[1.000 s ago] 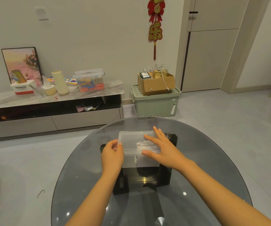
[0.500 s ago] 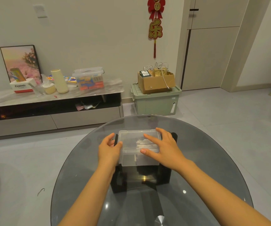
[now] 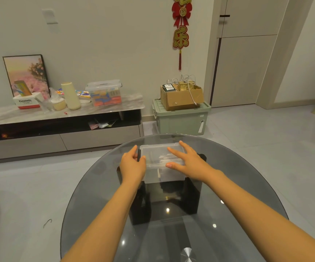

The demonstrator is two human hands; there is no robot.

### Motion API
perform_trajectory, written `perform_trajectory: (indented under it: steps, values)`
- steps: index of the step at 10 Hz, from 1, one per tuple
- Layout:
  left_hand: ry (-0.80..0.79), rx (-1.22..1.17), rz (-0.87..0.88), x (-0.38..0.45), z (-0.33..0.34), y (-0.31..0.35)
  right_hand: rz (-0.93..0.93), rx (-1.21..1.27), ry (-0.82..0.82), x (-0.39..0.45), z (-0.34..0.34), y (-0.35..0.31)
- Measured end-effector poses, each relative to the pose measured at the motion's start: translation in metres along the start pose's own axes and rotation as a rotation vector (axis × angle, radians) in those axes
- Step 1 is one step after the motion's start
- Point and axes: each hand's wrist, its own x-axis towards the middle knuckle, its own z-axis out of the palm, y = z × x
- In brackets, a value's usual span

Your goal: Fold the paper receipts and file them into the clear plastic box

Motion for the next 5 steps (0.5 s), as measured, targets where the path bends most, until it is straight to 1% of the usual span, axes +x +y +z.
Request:
perform_trajectory:
  steps: [3,4,5]
  values:
    - [0.026,0.011,0.01,0.081,0.037,0.003,-0.021,-0.024,-0.096,0.097,-0.02,0.024]
    - [0.013,0.023,0.019,0.104,0.046,-0.001,-0.055,0.029,-0.072,0.119,-0.018,0.031]
    - [-0.004,0.155,-0.103,0.101,0.05,-0.002,-0.004,0.11,-0.041,0.112,-0.011,0.037]
